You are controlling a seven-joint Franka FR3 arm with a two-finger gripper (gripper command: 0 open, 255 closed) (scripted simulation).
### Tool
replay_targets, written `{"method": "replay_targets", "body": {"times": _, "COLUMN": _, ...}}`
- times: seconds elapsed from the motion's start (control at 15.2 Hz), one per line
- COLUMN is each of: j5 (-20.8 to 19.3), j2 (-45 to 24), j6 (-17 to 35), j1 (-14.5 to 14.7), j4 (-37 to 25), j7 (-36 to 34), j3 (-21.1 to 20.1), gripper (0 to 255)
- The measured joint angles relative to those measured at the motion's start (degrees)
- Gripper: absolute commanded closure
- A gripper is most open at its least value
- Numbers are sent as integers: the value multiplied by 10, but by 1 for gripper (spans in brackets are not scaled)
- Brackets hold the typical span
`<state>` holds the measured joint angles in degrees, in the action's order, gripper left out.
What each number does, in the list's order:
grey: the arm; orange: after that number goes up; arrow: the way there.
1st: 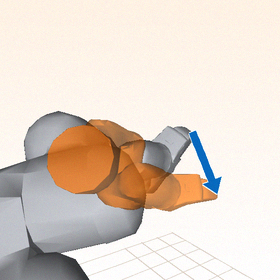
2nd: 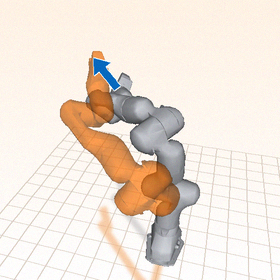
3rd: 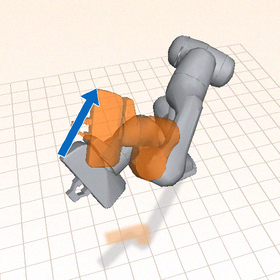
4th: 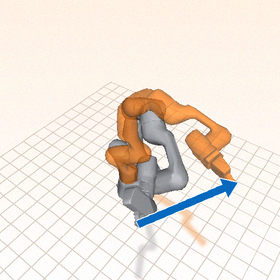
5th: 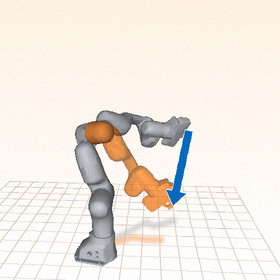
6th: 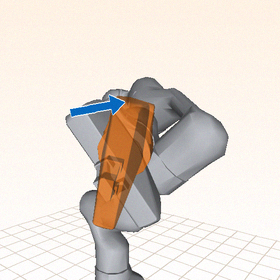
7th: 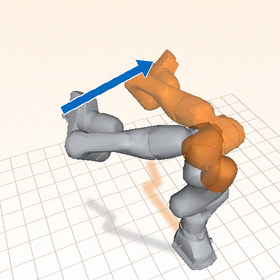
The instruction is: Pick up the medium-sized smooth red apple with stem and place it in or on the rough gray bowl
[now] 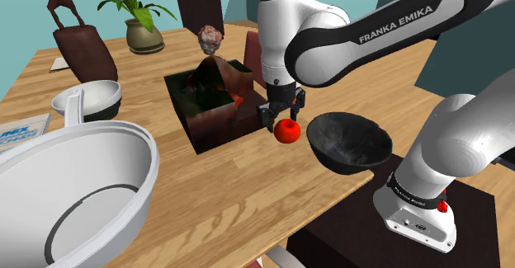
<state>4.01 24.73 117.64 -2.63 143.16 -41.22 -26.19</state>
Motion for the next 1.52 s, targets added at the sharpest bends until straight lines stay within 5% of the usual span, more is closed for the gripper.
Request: {"method": "replay_targets", "body": {"times": 1.52, "j5": -3, "j2": 39, "j6": -176, "j1": -2, "j4": -139, "j7": 22, "j3": 28, "gripper": 255}}
